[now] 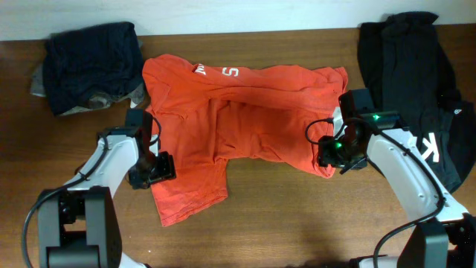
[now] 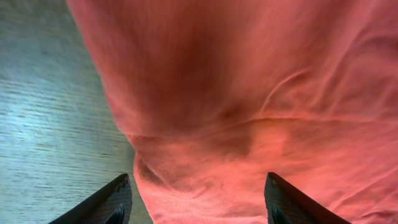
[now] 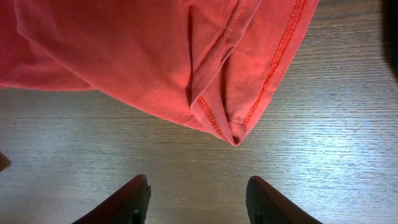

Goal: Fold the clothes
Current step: 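Move both grippers to the t-shirt's lower sides and grasp the edges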

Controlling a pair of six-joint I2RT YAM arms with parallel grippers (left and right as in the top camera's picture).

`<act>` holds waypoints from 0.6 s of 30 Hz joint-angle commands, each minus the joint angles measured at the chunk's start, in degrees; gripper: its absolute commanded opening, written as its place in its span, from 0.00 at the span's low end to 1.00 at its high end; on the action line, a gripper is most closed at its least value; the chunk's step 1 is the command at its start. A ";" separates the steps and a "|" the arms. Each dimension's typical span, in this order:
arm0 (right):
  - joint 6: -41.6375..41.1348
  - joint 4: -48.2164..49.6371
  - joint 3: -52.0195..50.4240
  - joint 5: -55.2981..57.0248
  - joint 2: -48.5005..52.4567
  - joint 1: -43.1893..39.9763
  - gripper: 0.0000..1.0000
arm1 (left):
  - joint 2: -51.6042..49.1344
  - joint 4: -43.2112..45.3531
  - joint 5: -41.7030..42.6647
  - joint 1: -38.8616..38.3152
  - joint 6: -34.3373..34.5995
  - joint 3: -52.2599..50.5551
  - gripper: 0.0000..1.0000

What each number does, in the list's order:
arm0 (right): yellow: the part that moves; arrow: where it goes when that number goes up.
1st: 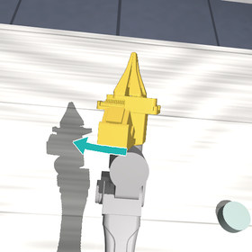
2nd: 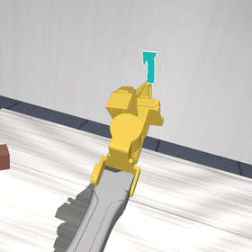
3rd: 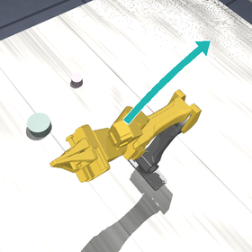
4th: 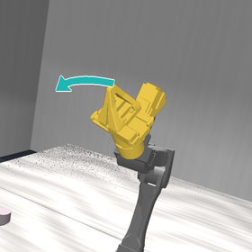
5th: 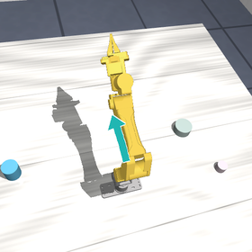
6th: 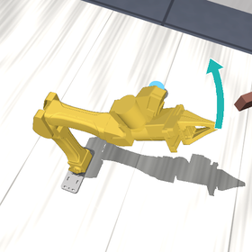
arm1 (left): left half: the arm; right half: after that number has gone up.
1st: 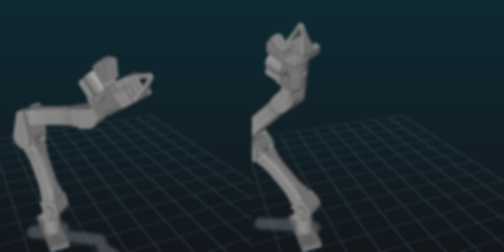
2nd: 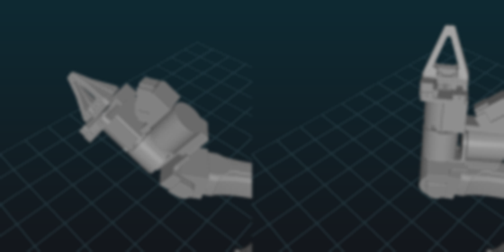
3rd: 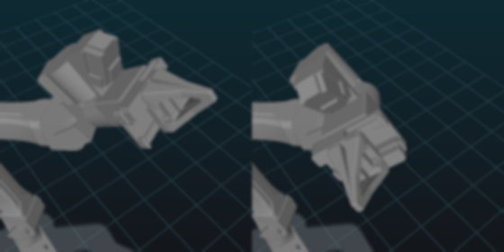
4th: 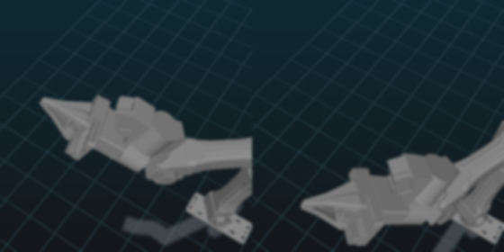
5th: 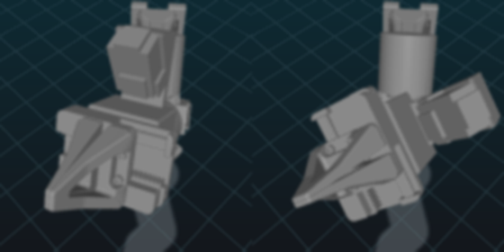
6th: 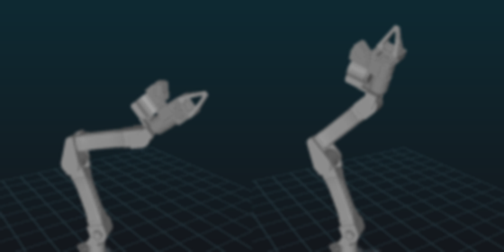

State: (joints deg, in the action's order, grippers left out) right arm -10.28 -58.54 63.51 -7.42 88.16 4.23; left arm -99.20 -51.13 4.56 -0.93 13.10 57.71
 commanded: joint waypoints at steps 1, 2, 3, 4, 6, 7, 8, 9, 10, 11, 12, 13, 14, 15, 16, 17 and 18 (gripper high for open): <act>0.42 0.35 -0.31 1.77 -0.31 0.26 0.55 | 1.51 0.61 0.61 0.20 0.37 -1.33 0.67; 0.39 0.50 -0.31 2.12 -0.26 0.26 0.54 | 1.51 1.05 0.59 0.20 0.37 -1.86 0.67; 0.39 0.90 -0.31 2.38 -0.26 0.20 0.55 | 1.51 2.84 0.61 0.20 0.39 -3.43 0.64; 0.39 1.14 -0.31 2.78 -0.26 0.20 0.55 | 1.51 4.04 0.61 0.20 0.42 -4.42 0.62; 0.39 1.60 -0.31 3.19 -0.26 0.20 0.55 | 1.51 6.78 0.61 0.20 0.81 -6.49 0.57; 0.39 2.03 -0.31 3.17 -0.20 0.22 0.55 | 1.51 9.73 0.61 0.22 1.11 -8.20 0.42; 0.39 2.21 -0.31 3.17 -0.20 0.22 0.55 | 1.51 11.13 0.61 0.24 1.27 -8.74 0.34; 0.39 2.29 -0.31 3.17 -0.09 0.22 0.55 | 1.51 12.00 0.61 0.24 1.57 -8.94 0.25; 0.39 2.43 -0.31 3.17 0.09 0.22 0.54 | 1.51 12.63 0.61 0.24 2.16 -8.92 0.15; 0.39 2.49 -0.31 3.17 0.39 0.22 0.54 | 1.51 13.53 0.61 0.24 3.10 -8.90 0.01; 0.39 2.49 -0.31 3.17 0.57 0.22 0.54 | 1.51 14.10 0.61 0.24 3.43 -8.81 0.01; 0.39 2.54 -0.31 3.15 0.87 0.22 0.54 | 1.51 14.51 0.61 0.24 3.85 -8.72 0.01; 0.39 2.64 -0.31 3.15 1.11 0.22 0.54 | 1.53 14.73 0.63 0.24 4.09 -8.48 0.01; 0.42 2.73 -0.31 3.13 1.49 0.26 0.54 | 1.53 14.78 0.61 0.24 4.09 -8.02 0.01; 0.42 2.73 -0.31 3.13 1.99 0.26 0.54 | 1.55 14.71 0.61 0.24 4.07 -7.56 0.01; 0.44 2.73 -0.31 3.15 2.40 0.26 0.54 | 1.73 14.64 0.66 0.24 4.07 -6.99 0.01; 0.79 2.86 -0.42 3.15 3.04 0.26 0.54 | 2.03 14.51 0.66 0.24 4.07 -6.49 0.01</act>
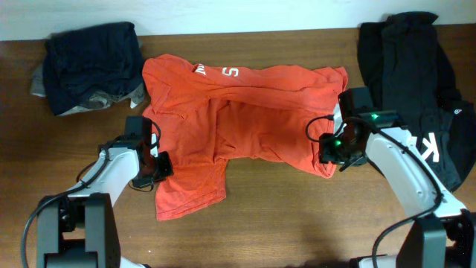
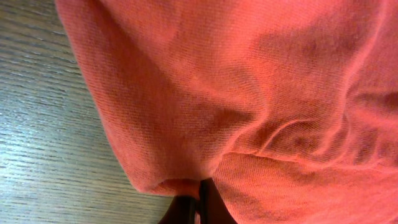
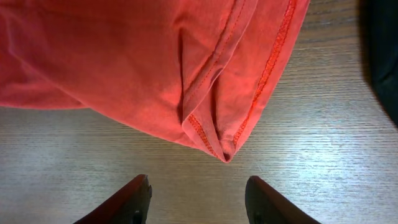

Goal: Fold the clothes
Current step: 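Move both grippers to the t-shirt's lower sides and grasp the edges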

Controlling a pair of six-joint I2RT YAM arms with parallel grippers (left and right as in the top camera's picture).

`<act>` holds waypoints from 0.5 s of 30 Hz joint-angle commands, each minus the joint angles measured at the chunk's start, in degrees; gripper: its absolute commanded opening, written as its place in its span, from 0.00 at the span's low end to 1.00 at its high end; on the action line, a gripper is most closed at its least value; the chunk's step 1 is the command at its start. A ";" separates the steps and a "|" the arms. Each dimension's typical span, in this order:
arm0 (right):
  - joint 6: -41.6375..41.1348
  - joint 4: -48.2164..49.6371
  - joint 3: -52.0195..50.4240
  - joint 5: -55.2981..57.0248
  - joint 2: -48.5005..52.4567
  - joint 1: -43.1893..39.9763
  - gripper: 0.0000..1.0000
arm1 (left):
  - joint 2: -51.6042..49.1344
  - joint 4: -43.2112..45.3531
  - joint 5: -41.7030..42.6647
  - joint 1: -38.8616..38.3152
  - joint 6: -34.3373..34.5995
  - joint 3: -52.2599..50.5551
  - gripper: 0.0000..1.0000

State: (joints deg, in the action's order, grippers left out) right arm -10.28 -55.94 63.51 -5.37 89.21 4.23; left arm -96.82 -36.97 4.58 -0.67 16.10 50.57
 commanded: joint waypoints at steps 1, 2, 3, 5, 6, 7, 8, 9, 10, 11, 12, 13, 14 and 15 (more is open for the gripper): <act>1.07 0.37 -0.52 1.09 2.62 0.26 0.54 | 0.17 0.28 0.61 -0.02 1.05 1.16 0.01; 1.07 0.59 -0.68 1.11 3.19 0.26 0.54 | 0.79 0.28 0.61 -0.02 1.05 1.57 0.01; 1.07 1.09 -0.94 1.07 3.80 0.26 0.54 | 1.40 0.31 0.59 -0.02 1.03 1.92 0.01; 1.09 2.29 -1.51 1.05 4.70 0.26 0.54 | 2.62 0.33 0.59 -0.02 1.03 2.58 0.01; 1.20 3.02 -1.81 0.98 5.11 0.26 0.54 | 3.04 0.33 0.59 -0.02 1.03 2.86 0.01; 2.01 3.80 -2.12 0.79 5.49 0.26 0.54 | 3.50 0.33 0.59 -0.02 1.03 3.13 0.01; 2.82 4.44 -2.36 0.50 5.79 0.26 0.54 | 3.93 0.35 0.59 -0.02 1.03 3.26 0.01; 3.28 5.29 -2.67 0.46 6.14 0.26 0.54 | 4.33 0.35 0.59 -0.02 1.03 3.30 0.01; 3.58 6.21 -3.08 0.31 6.54 0.26 0.54 | 4.63 0.35 0.59 -0.02 1.03 3.30 0.01; 4.22 6.95 -3.43 -0.28 6.84 0.26 0.54 | 4.79 0.35 0.57 -0.02 1.03 3.30 0.01; 4.33 7.87 -4.00 -0.44 7.28 0.26 0.54 | 4.87 0.35 0.57 -0.02 1.03 3.30 0.01; 4.31 8.74 -4.61 -0.46 7.61 0.28 0.54 | 4.87 0.46 0.57 -0.02 1.03 3.30 0.01; 4.33 9.55 -5.22 -0.50 7.93 0.28 0.54 | 4.87 0.55 0.57 -0.02 1.03 3.30 0.01; 4.35 10.60 -5.92 -0.90 8.35 0.31 0.54 | 4.87 0.61 0.57 -0.02 1.03 3.30 0.01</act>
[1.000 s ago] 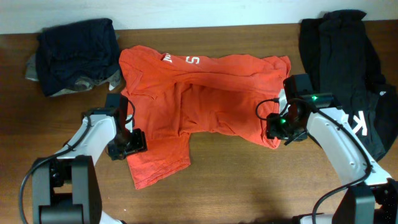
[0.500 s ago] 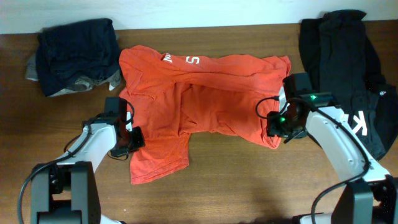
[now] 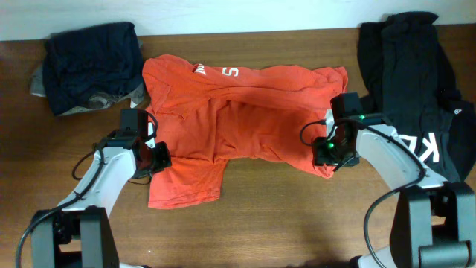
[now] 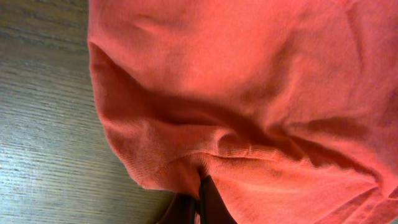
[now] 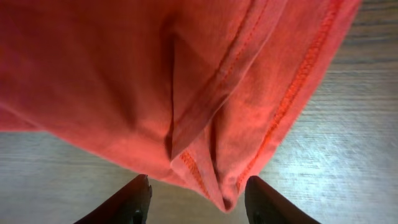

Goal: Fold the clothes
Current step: 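Move both grippers to the t-shirt's lower sides and grasp the edges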

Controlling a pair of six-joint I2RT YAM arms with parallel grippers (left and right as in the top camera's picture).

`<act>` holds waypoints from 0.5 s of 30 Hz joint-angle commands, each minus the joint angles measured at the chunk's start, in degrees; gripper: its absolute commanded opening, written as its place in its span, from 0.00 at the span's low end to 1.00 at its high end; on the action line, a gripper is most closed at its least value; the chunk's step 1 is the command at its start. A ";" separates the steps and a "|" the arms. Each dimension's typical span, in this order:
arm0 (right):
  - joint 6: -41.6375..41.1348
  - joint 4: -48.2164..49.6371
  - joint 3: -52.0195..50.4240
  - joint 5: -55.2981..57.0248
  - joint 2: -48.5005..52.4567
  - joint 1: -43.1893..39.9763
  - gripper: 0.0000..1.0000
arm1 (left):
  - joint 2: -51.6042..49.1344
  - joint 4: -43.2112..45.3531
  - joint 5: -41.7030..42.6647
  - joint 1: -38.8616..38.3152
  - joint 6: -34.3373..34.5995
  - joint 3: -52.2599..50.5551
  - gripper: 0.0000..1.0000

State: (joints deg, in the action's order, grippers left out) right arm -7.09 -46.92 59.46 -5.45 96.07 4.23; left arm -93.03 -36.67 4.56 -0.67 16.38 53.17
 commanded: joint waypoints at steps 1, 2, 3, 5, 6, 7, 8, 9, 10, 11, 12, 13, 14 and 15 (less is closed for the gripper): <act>1.40 2.45 -2.36 -1.38 1.75 0.31 0.54 | 1.09 0.44 0.59 -0.02 0.74 0.70 0.00; 2.43 3.48 -2.91 -2.49 1.92 0.31 0.54 | 1.09 0.50 0.59 -0.02 0.74 0.70 0.01; 2.86 4.72 -3.56 -3.58 2.10 0.33 0.54 | 1.09 0.55 0.59 -0.02 0.74 0.70 0.01; 2.82 6.62 -4.70 -4.48 2.14 0.31 0.53 | 1.09 0.68 0.59 -0.02 0.72 0.70 0.01; 2.82 7.19 -5.22 -4.48 2.14 0.31 0.53 | 1.09 0.68 0.59 -0.02 0.74 0.70 0.01; 2.82 7.34 -5.49 -4.46 2.14 0.31 0.53 | 1.09 0.68 0.59 -0.02 0.74 0.70 0.01; 2.80 7.39 -5.70 -4.46 2.14 0.31 0.49 | 1.09 0.68 0.59 -0.02 0.74 0.70 0.01; 2.80 7.39 -5.88 -4.44 2.19 0.31 0.46 | 1.09 0.70 0.57 -0.02 0.74 0.70 0.01; 2.80 7.39 -6.10 -4.33 2.25 0.31 0.44 | 1.09 0.79 0.46 0.00 0.74 0.70 0.01; 2.75 7.39 -6.32 -4.00 2.38 0.31 0.42 | 1.09 0.87 0.22 -0.02 0.72 0.70 0.01; 2.47 7.39 -6.51 -3.48 2.54 0.31 0.41 | 1.09 0.94 0.15 -0.02 0.72 0.68 0.01; 2.14 7.39 -6.73 -2.62 2.75 0.31 0.39 | 1.09 1.05 0.17 -0.02 0.72 0.70 0.01; 1.88 7.39 -7.13 -1.33 2.99 0.28 0.37 | 1.09 1.11 0.17 -0.02 0.72 0.70 0.01; 1.49 7.34 -7.23 -0.81 3.04 0.24 0.36 | 1.09 1.14 0.17 -0.02 0.72 0.70 0.01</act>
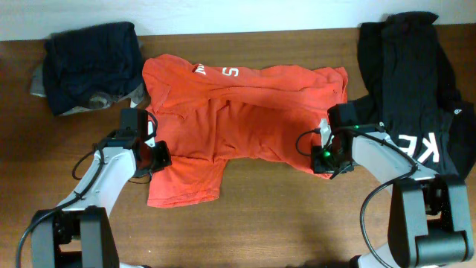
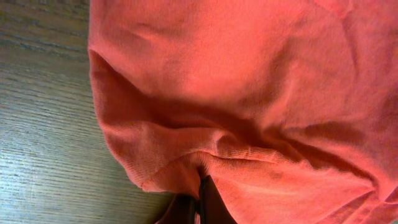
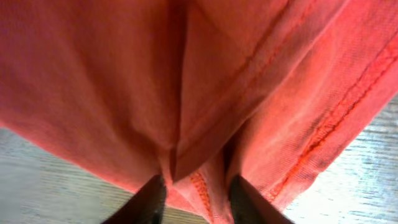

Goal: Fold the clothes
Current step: 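Move both grippers to the t-shirt's lower sides and grasp the edges, then fold the lower half up toward the collar with both grippers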

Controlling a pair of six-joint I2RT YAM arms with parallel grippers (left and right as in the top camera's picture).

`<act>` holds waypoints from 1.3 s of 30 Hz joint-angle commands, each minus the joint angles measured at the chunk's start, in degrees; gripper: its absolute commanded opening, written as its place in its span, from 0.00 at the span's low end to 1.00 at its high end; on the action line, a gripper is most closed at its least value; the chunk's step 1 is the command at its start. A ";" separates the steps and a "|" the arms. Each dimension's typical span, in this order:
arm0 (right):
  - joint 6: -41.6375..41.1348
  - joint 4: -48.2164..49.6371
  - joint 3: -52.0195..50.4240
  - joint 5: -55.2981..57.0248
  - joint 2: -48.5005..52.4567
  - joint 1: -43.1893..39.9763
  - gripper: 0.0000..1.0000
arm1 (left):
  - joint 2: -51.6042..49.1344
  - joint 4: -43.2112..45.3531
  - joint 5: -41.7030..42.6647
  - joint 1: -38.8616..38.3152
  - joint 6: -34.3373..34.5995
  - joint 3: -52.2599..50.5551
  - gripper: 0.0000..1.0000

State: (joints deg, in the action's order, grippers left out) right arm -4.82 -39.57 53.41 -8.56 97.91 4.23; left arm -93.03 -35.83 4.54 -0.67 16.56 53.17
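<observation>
An orange T-shirt (image 1: 253,119) lies crumpled across the middle of the table in the overhead view. My left gripper (image 1: 158,158) is shut on the shirt's left edge. In the left wrist view the shut gripper (image 2: 200,208) pinches a fold of orange cloth (image 2: 249,93). My right gripper (image 1: 325,160) sits at the shirt's lower right corner. In the right wrist view this gripper (image 3: 196,202) is open, and the stitched hem corner (image 3: 205,186) hangs between its fingers (image 3: 152,199).
A dark navy pile of clothes (image 1: 93,63) lies at the back left. A black garment with white letters (image 1: 416,74) covers the right side, close behind my right arm. Bare wooden table (image 1: 297,223) runs along the front.
My right gripper has come down onto the shirt's lower right corner; its fingers stand closer together, with the hem now between them. The left gripper and the shirt look unchanged.
First both grippers were open, the left over the shirt's left edge, the right short of the lower right corner. Then the left was shut on the edge, and the lower left flap lay shifted leftward. The right gripper has closed in on the corner.
</observation>
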 commanded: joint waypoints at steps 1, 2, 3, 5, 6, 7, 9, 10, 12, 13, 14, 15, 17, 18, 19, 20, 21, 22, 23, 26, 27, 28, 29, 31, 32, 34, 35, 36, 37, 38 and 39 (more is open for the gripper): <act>-2.05 -0.04 -1.36 3.63 1.22 0.24 0.35 | 1.09 0.31 0.20 -0.02 0.55 0.68 0.01; -2.86 -0.07 -1.46 4.63 1.20 0.26 0.33 | 1.09 0.31 0.20 -0.02 0.55 0.70 0.01; -3.61 -0.20 -1.49 5.51 1.20 0.26 0.31 | 1.09 0.31 0.20 -0.02 0.55 0.70 0.01; -6.12 -0.26 -1.49 8.09 1.20 0.20 0.29 | 1.09 0.31 0.09 0.00 0.52 0.70 0.01; -6.47 -0.24 -1.49 8.81 1.20 0.20 0.29 | 1.09 0.28 -0.17 0.00 0.52 0.68 0.01; -6.56 -0.24 -1.49 9.27 1.20 0.20 0.29 | 1.09 0.26 -0.74 0.00 0.55 0.70 0.01; -6.64 -0.20 -1.46 9.53 1.20 0.20 0.29 | 1.09 0.20 -1.60 0.00 0.52 0.68 0.01; -6.64 -0.20 -1.46 9.55 1.20 0.20 0.29 | 1.09 0.22 -1.95 0.00 0.52 0.68 0.01; -6.67 -0.22 -1.46 10.12 1.20 0.20 0.24 | 1.09 0.24 -2.86 0.07 0.55 0.68 0.01; -6.67 -0.26 -1.46 10.49 1.20 0.20 0.17 | 1.09 0.24 -3.43 0.15 0.55 0.68 0.01; -6.71 -0.31 -1.46 10.84 1.20 0.20 0.07 | 1.09 0.24 -4.15 0.35 0.55 0.68 0.01; -6.93 -0.37 -1.44 10.84 1.20 0.09 0.04 | 1.09 0.24 -4.61 0.66 0.55 0.68 0.01; -8.63 -0.76 -1.20 10.67 1.18 -0.66 0.04 | 1.14 0.22 -4.72 2.14 0.55 0.74 0.01; -9.35 -1.11 -0.98 10.47 1.03 -1.18 0.04 | 1.20 -0.09 -4.48 3.26 0.55 0.96 0.01; -9.44 -1.55 -0.68 9.88 0.85 -1.73 0.04 | 1.20 -0.52 -4.31 4.15 0.52 1.27 0.01; -9.42 -2.16 -0.28 8.96 0.55 -2.27 0.04 | 1.27 -1.11 -4.20 5.11 0.55 1.70 0.01; -9.42 -2.93 0.15 8.07 0.13 -2.84 0.04 | 1.38 -1.95 -4.11 6.25 0.52 2.38 0.01; -9.40 -4.11 0.81 7.23 -0.50 -3.54 0.04 | 1.57 -2.82 -4.11 7.37 0.50 3.19 0.01; -9.40 -5.46 1.51 6.60 -1.25 -4.17 0.04 | 1.90 -3.67 -4.09 8.37 0.24 4.04 0.01; -9.33 -10.10 4.07 5.29 -3.98 -5.86 0.04 | 3.89 -6.01 -4.07 10.29 -1.84 6.71 0.01; -9.16 -11.17 4.74 4.90 -4.70 -6.14 0.04 | 4.66 -6.62 -4.09 10.58 -2.45 7.45 0.01; -9.16 -12.83 5.73 4.28 -5.81 -6.49 0.03 | 5.77 -7.28 -4.11 10.64 -3.23 8.33 0.01; -9.16 -14.82 6.91 3.82 -7.08 -6.64 0.04 | 7.08 -7.91 -4.11 10.62 -3.82 9.16 0.01; -9.20 -18.12 8.72 3.78 -9.11 -6.67 0.04 | 9.60 -8.76 -4.09 10.43 -4.26 10.16 0.01; -9.20 -19.63 9.53 3.63 -10.10 -6.67 0.04 | 10.93 -9.14 -4.09 10.43 -4.26 10.43 0.01; -9.20 -22.58 11.08 2.89 -12.33 -6.67 0.04 | 13.70 -9.97 -4.11 10.43 -4.28 10.54 0.01; -9.22 -23.96 11.78 2.62 -13.51 -6.67 0.04 | 15.08 -10.47 -4.11 10.43 -4.28 10.54 0.01; -9.22 -25.07 12.35 2.54 -14.49 -6.67 0.04 | 16.46 -11.08 -4.11 10.43 -4.57 10.54 0.01; -9.25 -26.34 12.92 2.54 -15.74 -6.67 0.04 | 17.73 -11.69 -4.22 10.43 -4.70 10.54 0.01; -9.25 -27.36 13.31 2.54 -16.90 -6.67 0.04 | 18.95 -12.41 -4.33 10.43 -4.70 10.54 0.01; -9.27 -28.20 13.55 2.51 -18.03 -6.67 0.04 | 19.89 -13.00 -4.33 10.43 -4.70 10.54 0.01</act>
State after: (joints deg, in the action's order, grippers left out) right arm -13.54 -66.30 65.17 -5.69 83.33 -2.17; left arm -76.36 -47.88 1.45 9.61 13.02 62.74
